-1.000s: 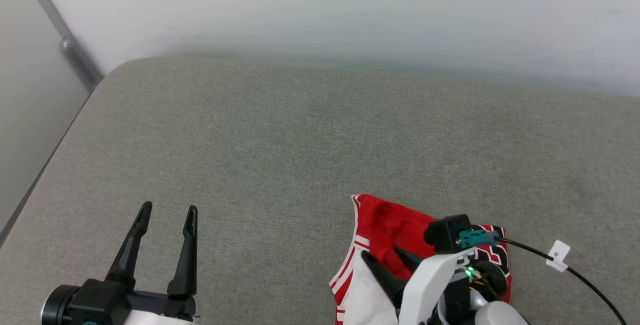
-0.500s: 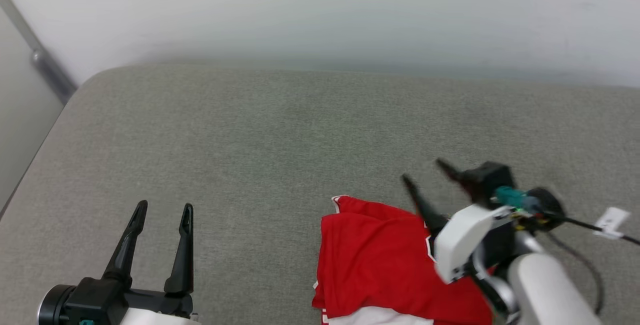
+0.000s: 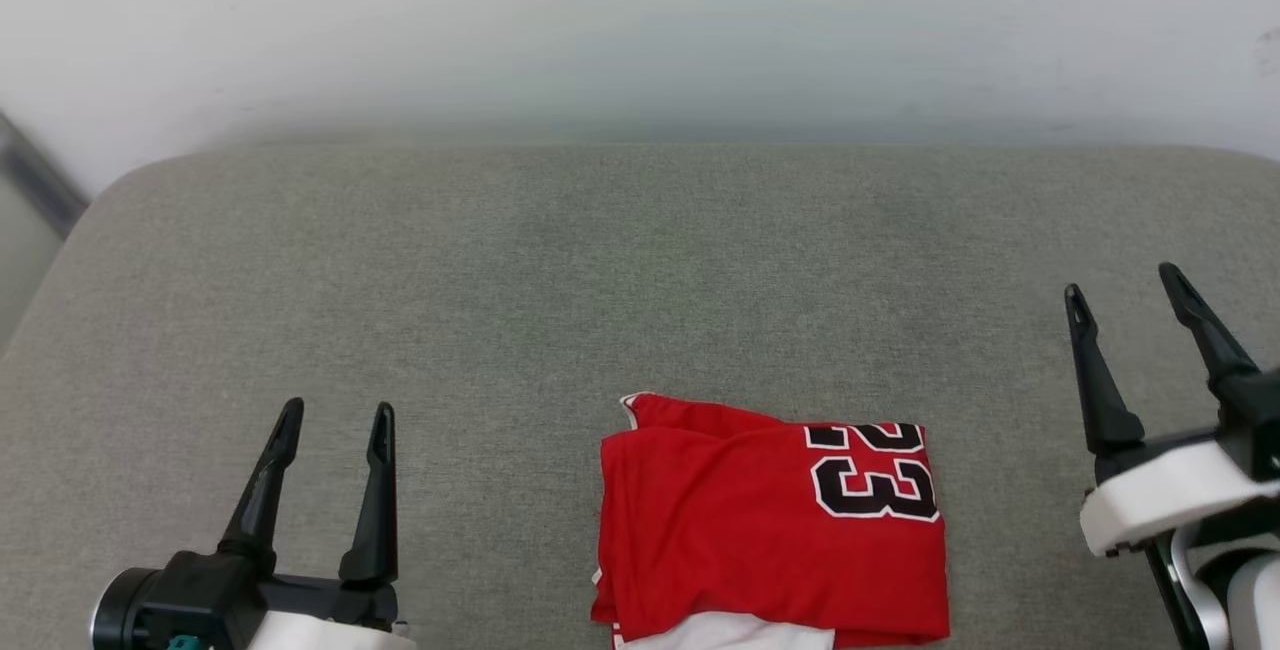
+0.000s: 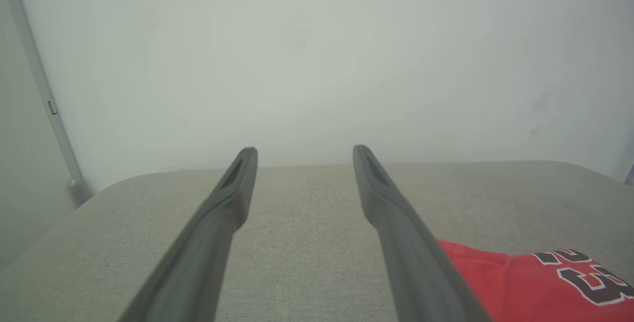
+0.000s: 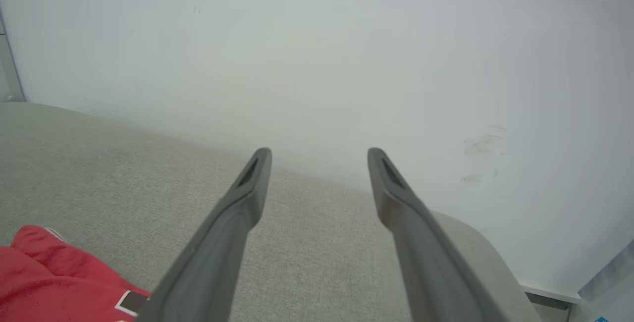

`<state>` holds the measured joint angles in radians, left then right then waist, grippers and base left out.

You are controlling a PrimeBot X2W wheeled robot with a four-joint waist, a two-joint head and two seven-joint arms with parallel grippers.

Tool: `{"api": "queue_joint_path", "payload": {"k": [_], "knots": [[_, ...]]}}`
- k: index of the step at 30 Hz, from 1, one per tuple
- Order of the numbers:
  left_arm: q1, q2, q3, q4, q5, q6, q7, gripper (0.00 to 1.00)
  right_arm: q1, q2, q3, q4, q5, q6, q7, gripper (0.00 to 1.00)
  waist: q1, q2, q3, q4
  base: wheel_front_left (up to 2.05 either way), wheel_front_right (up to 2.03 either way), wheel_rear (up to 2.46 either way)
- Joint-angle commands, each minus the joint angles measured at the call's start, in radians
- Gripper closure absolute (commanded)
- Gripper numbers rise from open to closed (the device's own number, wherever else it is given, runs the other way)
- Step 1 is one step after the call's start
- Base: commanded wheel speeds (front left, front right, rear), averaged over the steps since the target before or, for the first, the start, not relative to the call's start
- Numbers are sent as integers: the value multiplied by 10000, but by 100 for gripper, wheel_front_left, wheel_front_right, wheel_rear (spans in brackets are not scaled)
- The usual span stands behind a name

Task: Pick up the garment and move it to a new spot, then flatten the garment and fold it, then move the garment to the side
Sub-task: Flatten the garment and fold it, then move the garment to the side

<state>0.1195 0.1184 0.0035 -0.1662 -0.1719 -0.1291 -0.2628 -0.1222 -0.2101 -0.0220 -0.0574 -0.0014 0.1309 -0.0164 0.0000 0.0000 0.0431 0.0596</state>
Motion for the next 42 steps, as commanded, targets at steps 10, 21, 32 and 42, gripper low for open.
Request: {"api": "queue_joint_path", "payload": {"k": [10,21,32,42], "knots": [[-23,-64,-280,13,-91,-9,-25,0,1381,1049,-575,-881,17,-4,-1389,0,0,0,91,-38,0,0,0],[44,-68,-416,97,-186,-9,-25,0,2062,1412,-591,-869,48,-4,-1799,0,0,0,84,77,0,0,0],[-63,-9,-419,78,-125,-9,-25,0,1919,1478,-475,-793,72,-6,-1720,0,0,0,183,12,0,0,0],[-295,-85,-570,81,-94,-10,-25,0,1809,762,-184,-817,828,-6,105,0,0,0,629,174,0,0,0]]}}
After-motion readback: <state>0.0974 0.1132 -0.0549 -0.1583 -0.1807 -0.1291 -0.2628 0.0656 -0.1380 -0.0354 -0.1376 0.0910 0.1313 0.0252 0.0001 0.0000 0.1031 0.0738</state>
